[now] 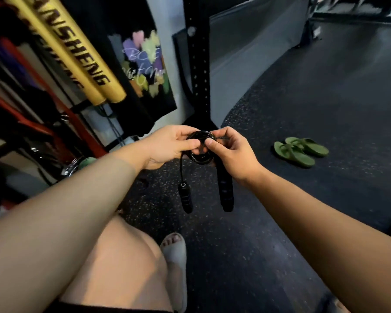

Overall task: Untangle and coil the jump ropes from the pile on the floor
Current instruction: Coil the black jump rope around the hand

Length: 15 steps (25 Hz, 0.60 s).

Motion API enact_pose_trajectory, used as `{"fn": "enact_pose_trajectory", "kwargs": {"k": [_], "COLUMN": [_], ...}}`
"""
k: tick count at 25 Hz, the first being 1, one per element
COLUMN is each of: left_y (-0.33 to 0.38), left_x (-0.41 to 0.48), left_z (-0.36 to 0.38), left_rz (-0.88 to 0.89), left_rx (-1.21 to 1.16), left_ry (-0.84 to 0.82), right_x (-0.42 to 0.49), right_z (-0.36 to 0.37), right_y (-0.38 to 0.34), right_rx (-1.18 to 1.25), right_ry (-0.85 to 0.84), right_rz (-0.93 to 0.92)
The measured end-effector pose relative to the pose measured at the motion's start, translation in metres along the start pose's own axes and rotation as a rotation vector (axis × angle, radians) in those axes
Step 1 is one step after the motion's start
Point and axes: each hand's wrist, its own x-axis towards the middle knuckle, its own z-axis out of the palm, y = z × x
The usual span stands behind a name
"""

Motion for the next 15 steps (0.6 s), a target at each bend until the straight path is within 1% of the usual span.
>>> {"fn": "enact_pose_trajectory", "kwargs": {"k": [3,6,9,15], "left_y": [-0.023,-0.053,-0.097,-0.198], "left_x": [-0.015,-0.030,-0.045,-0.064], "left_z": [-0.043,-0.086,-0.115,-0.144], "left_rz": [-0.027,-0.027,-0.065,-0.077], "left_rx": [0.087,0.134,0.098,-0.013], "left_ry": [0.108,0.299,0.476,0.693], "right_x": [0.023,0.047,0.069,0.090], "right_z": [0.040,0.084,0.123,0.183], "right_y": [0.022,0.047,0.080,0.166], "right_rx": [0.023,0.098,0.148,0.059], "right_ry": [-0.065,-0.129,-0.223,-0.310], "right_rz": [0.056,0.147,0.236,0.302]}}
